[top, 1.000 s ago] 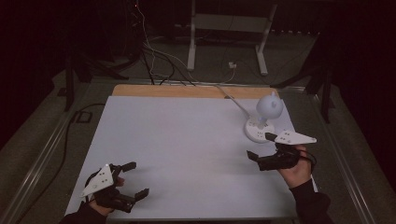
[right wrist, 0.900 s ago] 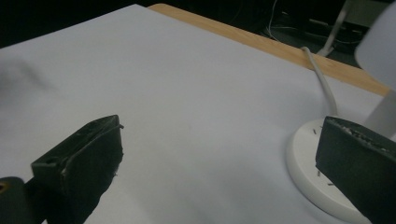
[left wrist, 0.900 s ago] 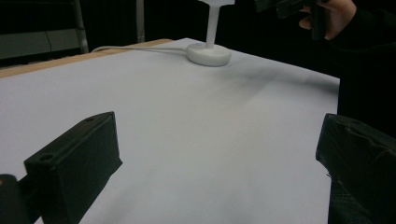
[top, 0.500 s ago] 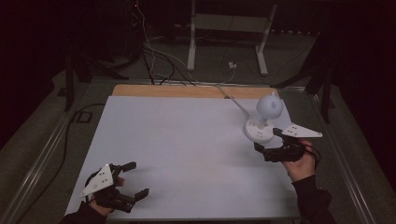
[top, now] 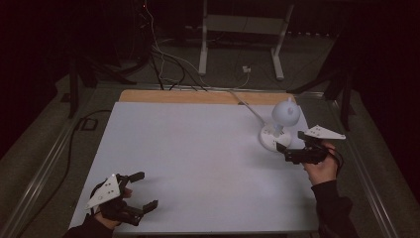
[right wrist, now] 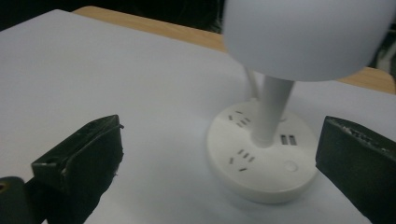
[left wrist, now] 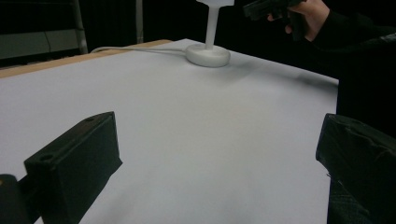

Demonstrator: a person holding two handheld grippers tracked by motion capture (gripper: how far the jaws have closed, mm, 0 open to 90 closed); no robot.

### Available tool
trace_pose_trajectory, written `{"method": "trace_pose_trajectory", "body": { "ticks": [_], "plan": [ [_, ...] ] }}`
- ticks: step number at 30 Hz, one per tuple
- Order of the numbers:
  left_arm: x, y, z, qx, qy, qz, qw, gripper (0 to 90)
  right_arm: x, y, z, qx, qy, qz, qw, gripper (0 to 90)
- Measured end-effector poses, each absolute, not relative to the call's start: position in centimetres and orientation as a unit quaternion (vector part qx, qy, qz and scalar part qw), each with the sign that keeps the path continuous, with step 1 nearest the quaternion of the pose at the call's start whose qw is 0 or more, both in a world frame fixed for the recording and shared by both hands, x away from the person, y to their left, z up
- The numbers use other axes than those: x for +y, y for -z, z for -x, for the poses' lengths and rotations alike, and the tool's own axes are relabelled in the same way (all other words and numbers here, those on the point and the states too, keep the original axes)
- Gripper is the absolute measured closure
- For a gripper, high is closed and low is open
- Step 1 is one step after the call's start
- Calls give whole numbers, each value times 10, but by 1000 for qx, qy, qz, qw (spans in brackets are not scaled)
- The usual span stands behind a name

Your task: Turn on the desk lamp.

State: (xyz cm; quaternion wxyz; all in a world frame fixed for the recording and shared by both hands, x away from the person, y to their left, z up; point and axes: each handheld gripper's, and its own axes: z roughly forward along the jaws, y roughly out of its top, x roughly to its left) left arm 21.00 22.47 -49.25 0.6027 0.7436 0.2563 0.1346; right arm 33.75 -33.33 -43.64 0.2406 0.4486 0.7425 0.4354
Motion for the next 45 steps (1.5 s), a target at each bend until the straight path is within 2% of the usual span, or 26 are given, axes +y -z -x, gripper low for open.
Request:
{"method": "trace_pose_trajectory", "body": {
  "ticks": [15,26,27,36,45],
  "plan": [
    [225,492,-210,256,-134,-743,604,3,-337,458,-360,730,-405,-493,244,6],
    [225,493,-210,256,-133,-742,605,3,-340,467,-368,723,-389,-514,249,89],
    [225,493,-210,256,-133,-742,605,3,-342,468,-370,718,-384,-521,255,142],
    [225,493,-210,256,-132,-742,605,3,-348,471,-373,695,-378,-544,280,244],
    [225,493,-211,256,-131,-742,605,3,-349,473,-376,685,-374,-552,293,275]
  ]
}}
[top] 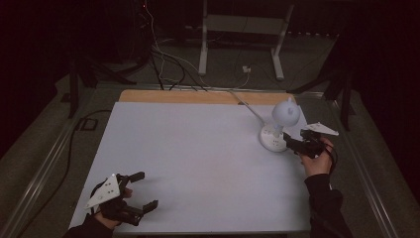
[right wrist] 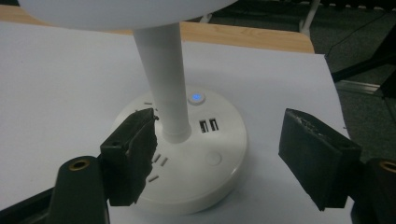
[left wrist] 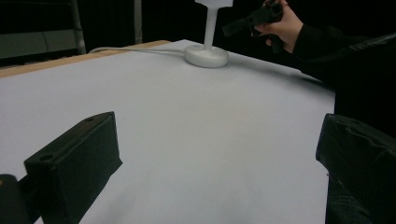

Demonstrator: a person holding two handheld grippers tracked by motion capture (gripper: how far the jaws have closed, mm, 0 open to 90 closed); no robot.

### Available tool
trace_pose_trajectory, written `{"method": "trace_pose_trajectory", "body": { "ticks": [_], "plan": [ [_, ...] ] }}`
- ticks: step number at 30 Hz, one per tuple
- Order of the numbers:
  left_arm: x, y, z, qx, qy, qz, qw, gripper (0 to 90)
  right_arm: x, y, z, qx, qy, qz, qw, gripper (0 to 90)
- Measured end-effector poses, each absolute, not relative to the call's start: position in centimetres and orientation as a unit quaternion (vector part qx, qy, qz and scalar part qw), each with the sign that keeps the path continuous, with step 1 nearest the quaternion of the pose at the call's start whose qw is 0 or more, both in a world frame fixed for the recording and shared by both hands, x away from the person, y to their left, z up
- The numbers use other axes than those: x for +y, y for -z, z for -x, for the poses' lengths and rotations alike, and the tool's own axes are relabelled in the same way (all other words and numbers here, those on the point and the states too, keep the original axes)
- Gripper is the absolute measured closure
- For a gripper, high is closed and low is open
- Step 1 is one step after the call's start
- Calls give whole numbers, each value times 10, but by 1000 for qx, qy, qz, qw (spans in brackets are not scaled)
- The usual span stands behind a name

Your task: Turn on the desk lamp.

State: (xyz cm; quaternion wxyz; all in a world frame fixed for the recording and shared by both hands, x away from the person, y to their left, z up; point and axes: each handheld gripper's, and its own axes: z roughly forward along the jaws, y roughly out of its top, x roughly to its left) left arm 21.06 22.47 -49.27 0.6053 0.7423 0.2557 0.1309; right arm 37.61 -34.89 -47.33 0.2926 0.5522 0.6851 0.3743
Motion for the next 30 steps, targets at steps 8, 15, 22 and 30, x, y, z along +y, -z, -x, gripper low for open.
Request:
{"method": "trace_pose_trajectory", "body": {
  "ticks": [8,15,22,30],
  "plan": [
    [225,493,-211,257,-130,-741,607,3,-346,472,-377,666,-369,-579,292,549],
    [225,493,-211,256,-130,-741,607,3,-346,474,-379,669,-360,-588,277,809],
    [225,493,-211,256,-129,-741,607,3,-344,482,-383,678,-343,-593,265,899],
    [224,493,-211,256,-129,-741,607,3,-341,488,-386,678,-337,-597,267,900]
  ]
}}
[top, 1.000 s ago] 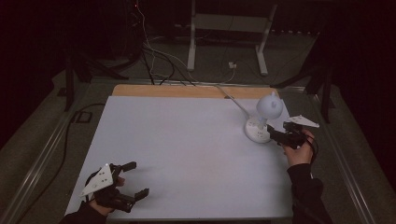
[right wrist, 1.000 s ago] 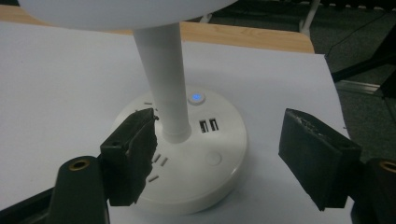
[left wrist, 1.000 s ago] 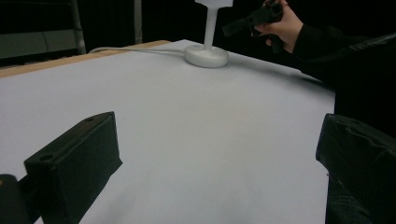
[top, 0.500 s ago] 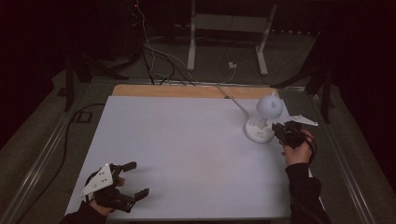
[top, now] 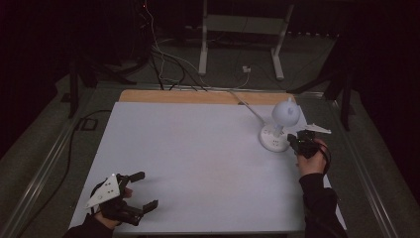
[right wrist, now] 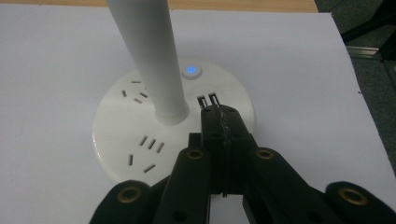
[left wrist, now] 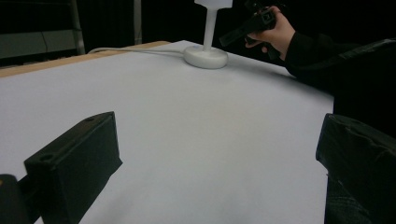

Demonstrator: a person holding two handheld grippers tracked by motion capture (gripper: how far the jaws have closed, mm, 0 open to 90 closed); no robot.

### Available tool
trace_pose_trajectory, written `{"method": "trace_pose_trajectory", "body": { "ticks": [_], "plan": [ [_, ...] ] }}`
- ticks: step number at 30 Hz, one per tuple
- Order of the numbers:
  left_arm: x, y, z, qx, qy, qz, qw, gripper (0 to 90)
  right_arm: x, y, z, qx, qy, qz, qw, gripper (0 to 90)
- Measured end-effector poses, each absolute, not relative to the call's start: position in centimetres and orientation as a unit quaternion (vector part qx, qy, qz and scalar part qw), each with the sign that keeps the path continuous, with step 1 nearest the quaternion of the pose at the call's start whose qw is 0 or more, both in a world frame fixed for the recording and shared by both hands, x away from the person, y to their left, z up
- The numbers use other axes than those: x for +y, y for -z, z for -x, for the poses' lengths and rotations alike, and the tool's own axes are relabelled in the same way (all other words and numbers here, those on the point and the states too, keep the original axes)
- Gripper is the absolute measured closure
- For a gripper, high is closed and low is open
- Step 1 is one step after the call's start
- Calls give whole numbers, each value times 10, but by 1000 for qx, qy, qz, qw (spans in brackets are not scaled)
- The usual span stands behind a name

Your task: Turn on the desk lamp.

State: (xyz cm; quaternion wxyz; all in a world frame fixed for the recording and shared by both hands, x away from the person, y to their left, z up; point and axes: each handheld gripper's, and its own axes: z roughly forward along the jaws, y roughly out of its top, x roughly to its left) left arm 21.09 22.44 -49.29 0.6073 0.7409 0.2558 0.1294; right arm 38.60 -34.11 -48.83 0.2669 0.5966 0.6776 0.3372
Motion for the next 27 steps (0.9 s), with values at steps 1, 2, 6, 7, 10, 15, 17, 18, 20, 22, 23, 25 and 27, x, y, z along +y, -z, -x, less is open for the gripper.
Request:
{"method": "trace_pose_trajectory", "body": {
  "ticks": [1,2,6,7,10,15,17,18,20,22,23,25,27],
  "plan": [
    [224,493,-211,256,-130,-742,607,3,-340,490,-387,677,-334,-598,268,900],
    [224,493,-211,256,-129,-742,607,3,-341,491,-388,677,-333,-599,268,900],
    [224,493,-211,255,-129,-742,607,3,-340,495,-389,675,-333,-601,269,900],
    [224,493,-211,255,-129,-742,607,3,-340,496,-389,675,-332,-601,271,900],
    [224,493,-211,256,-128,-741,607,3,-339,497,-390,673,-332,-602,272,900],
    [224,493,-211,257,-128,-741,607,3,-339,497,-391,670,-334,-603,274,900],
    [224,493,-211,257,-127,-741,607,3,-339,498,-392,669,-333,-606,273,900],
    [224,493,-211,256,-127,-741,607,3,-339,499,-392,670,-333,-605,272,900],
    [224,493,-211,257,-127,-740,608,3,-339,499,-393,669,-333,-605,273,900],
    [224,493,-211,257,-127,-740,608,3,-338,500,-393,670,-332,-605,273,900],
    [224,493,-211,257,-128,-740,608,3,-338,500,-393,671,-332,-604,274,900],
    [224,493,-211,257,-127,-740,608,3,-338,501,-394,671,-332,-604,275,900],
    [225,493,-211,257,-127,-740,609,3,-337,501,-394,670,-332,-605,274,900]
  ]
}}
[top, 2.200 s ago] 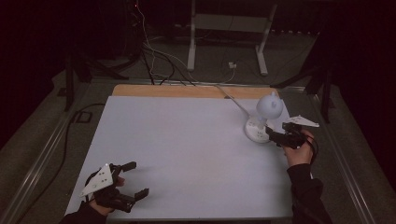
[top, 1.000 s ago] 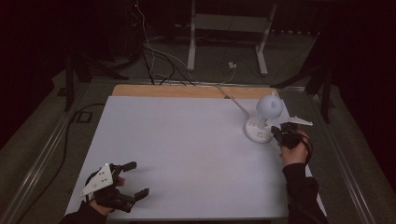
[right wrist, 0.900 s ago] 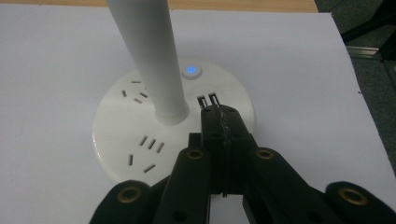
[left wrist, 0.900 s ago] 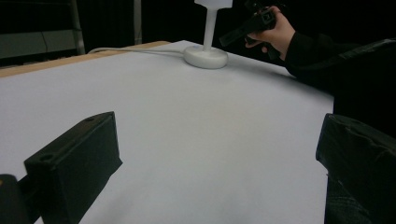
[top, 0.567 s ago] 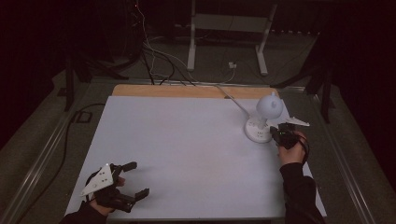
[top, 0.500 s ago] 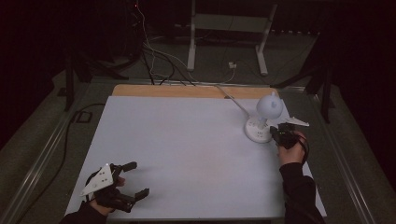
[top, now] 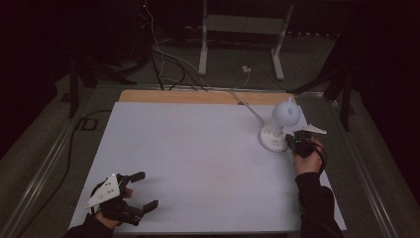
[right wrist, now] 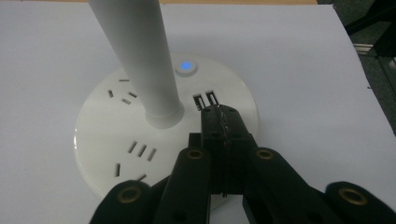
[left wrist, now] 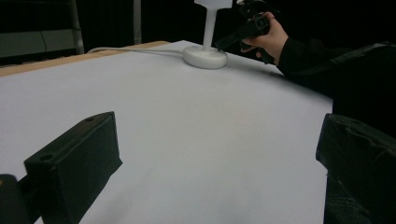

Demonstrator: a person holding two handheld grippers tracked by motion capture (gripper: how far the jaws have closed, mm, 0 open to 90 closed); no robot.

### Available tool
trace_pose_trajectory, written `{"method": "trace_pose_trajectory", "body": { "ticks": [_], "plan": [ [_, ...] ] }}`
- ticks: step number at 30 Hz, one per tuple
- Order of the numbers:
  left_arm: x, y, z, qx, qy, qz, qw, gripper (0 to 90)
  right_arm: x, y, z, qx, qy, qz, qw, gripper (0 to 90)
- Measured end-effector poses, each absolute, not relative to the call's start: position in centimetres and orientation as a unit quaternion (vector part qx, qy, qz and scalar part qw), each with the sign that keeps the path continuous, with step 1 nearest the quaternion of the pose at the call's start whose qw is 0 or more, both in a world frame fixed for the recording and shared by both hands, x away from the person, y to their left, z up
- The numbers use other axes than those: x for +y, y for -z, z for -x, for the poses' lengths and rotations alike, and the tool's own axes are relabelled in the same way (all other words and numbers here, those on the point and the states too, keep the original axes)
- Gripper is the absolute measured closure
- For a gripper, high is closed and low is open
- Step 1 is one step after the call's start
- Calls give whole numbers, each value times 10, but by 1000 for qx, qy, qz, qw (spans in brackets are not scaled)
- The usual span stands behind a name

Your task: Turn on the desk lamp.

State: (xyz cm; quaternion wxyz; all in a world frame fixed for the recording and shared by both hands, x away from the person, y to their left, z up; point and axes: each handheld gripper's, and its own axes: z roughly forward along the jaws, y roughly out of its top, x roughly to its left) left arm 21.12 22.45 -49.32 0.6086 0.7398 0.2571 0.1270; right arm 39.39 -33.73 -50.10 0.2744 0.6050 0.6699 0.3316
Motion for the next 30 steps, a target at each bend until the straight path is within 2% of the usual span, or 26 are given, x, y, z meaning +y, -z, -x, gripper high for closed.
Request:
{"method": "trace_pose_trajectory", "body": {
  "ticks": [9,11,12,15,17,30],
  "plan": [
    [224,493,-211,257,-126,-740,608,3,-338,501,-394,675,-336,-603,260,900],
    [224,493,-211,257,-126,-741,608,3,-336,502,-394,681,-335,-595,263,900],
    [224,493,-211,258,-126,-741,607,3,-331,503,-393,688,-322,-585,284,900],
    [225,493,-211,258,-126,-739,610,3,-332,503,-394,683,-329,-589,280,900],
    [225,493,-212,259,-126,-739,609,3,-336,501,-393,674,-332,-591,295,900],
    [224,493,-212,259,-126,-739,609,3,-337,502,-393,675,-331,-591,292,900]
  ]
}}
